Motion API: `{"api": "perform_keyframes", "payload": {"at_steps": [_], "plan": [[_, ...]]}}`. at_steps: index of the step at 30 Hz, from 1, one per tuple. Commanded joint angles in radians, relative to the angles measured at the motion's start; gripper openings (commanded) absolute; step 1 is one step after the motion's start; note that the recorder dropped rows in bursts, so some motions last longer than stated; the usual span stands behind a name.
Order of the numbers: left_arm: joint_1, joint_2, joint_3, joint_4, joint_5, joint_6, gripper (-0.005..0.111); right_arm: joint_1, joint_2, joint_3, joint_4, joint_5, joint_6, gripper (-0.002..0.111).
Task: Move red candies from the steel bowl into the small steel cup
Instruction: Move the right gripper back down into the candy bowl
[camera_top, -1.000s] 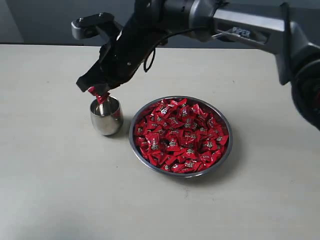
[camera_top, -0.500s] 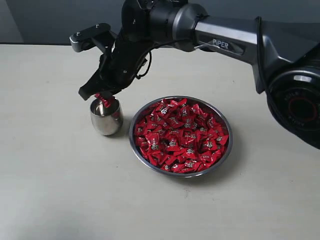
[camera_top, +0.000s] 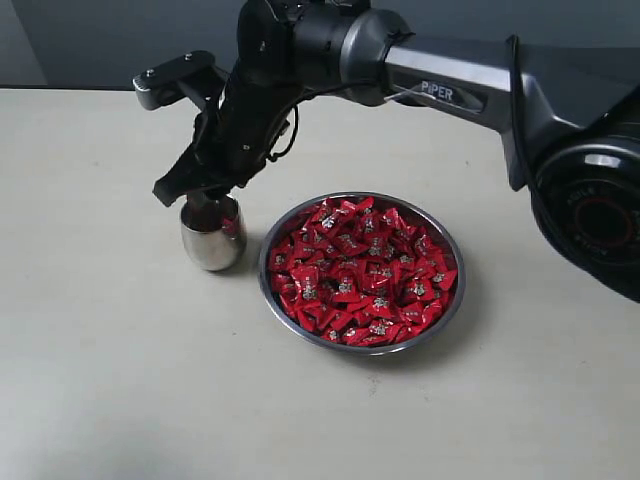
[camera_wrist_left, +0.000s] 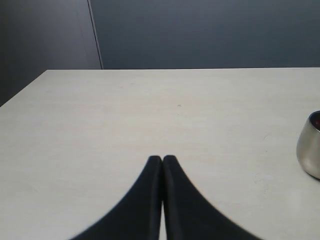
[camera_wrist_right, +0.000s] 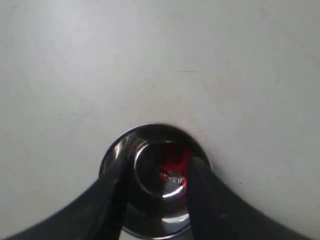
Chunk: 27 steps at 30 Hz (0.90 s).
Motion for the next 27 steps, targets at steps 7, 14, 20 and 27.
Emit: {"api": "perform_keyframes", "payload": {"at_steps": [7,14,20,27], "plan": [[0.001,-0.004,0.004,0.001,-0.002,-0.003,0.0,-0.008,-0.033,-0.007,-0.047,0.058,0.043,0.029],[0.001,-0.004,0.004,0.001,-0.002,-0.003,0.0,-0.036,-0.109,-0.007,-0.067,0.05,0.054,0.0],[0.001,-0.004,0.004,0.001,-0.002,-0.003,0.0,-0.072,-0.179,0.052,-0.164,-0.011,0.18,0.0],[0.001,-0.004,0.004,0.001,-0.002,-0.003,0.0,-0.133,-0.442,0.57,-0.144,-0.319,0.22,0.0]]}}
